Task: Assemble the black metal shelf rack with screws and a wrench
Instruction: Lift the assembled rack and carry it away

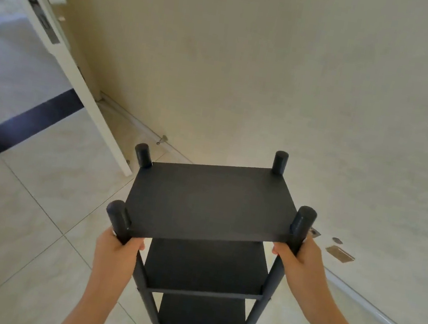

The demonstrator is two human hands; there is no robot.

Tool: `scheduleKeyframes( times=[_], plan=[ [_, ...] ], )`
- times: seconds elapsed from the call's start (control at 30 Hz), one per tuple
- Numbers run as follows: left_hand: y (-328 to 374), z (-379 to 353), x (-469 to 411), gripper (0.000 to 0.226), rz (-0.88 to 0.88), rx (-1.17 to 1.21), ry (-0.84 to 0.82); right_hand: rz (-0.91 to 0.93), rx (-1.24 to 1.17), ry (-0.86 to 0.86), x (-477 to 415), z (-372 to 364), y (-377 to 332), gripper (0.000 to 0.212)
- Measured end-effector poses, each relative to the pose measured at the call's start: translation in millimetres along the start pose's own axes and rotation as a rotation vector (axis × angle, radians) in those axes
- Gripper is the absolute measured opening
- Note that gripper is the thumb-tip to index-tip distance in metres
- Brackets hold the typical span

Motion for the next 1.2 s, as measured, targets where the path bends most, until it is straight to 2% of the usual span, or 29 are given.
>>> scheduleKeyframes(
  times=[0.07, 0.23, 0.37, 0.5, 0.67, 0.8, 1.1, 1.2],
  plan=[
    [8, 22, 7, 0.018, 0.032, -0.004, 0.02, -0.015, -0.013, -0.027, 11, -2, -15, 0.021],
    [14, 62, 20, 0.011, 0.062, 0.059, 0.054, -0.023, -0.02, -0.073, 28, -12, -47, 0.019],
    [23, 77, 24, 0.025, 0.083, 0.147, 0.086, -0.011, -0.046, -0.091, 29, -17, -71, 0.025],
    [40, 77, 10, 0.034, 0.085, 0.169, 0.098, -0.005, -0.054, -0.084, 12, -21, -96, 0.02],
    [69, 63, -29, 0.023, 0.09, 0.176, 0.097, -0.002, -0.033, -0.111, -31, -25, -125, 0.015],
    [97, 45, -66, 0.023, 0.083, 0.089, 0.101, -0.025, 0.012, -0.143, -72, -30, -147, 0.009],
    [138, 35, -173, 0.018, 0.195, 0.075, -0.049, -0.087, 0.051, -0.23, -153, -71, -198, 0.021],
    [148, 40, -221, 0.033, 0.232, 0.025, -0.145, -0.15, 0.055, -0.247, -176, -96, -213, 0.021]
  ],
)
Point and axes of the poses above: each hand's wrist, its own x-axis away from the middle knuckle, its own z-axis out of the back of the hand, y = z × x, the point moved 1 cm from there along -x, towards the middle knuckle, and after that the axes turned 9 degrees about x, right-handed, at the moved point
